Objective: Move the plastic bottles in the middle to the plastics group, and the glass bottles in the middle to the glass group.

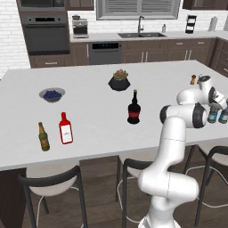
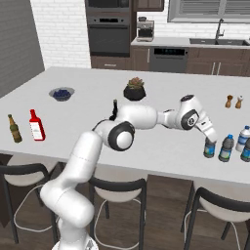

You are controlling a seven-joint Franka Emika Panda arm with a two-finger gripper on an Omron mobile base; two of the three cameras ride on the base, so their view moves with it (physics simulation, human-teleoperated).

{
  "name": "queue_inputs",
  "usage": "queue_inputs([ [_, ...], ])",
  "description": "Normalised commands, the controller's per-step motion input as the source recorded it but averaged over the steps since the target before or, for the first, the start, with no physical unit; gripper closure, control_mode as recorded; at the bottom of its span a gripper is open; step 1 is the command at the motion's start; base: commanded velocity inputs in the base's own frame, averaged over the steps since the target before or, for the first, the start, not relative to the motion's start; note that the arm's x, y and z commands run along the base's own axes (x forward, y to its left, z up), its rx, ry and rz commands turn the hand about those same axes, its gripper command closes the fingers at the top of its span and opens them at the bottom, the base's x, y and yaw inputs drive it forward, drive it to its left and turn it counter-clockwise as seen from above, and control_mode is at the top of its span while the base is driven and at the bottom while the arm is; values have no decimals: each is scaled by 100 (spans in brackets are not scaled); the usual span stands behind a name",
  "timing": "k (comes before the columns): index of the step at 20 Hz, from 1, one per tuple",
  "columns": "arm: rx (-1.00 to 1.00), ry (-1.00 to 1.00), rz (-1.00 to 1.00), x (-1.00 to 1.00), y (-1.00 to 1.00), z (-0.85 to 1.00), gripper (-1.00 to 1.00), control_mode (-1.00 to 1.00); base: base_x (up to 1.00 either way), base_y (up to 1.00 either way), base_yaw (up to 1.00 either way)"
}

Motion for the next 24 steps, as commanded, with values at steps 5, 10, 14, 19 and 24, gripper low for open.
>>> queue_inputs([
  [5, 11, 0, 0, 0, -1, -50, 100, -100, 0, 0, 0],
  [10, 5, 0, 0, -3, 3, -56, -100, -100, 0, 0, 0],
  [14, 0, -13, 0, -20, 13, -15, -100, -100, 0, 0, 0],
  [19, 1, -8, 3, -38, 9, 7, -100, -100, 0, 0, 0],
  [24, -5, -1, 11, -35, 12, 0, -100, -100, 0, 0, 0],
])
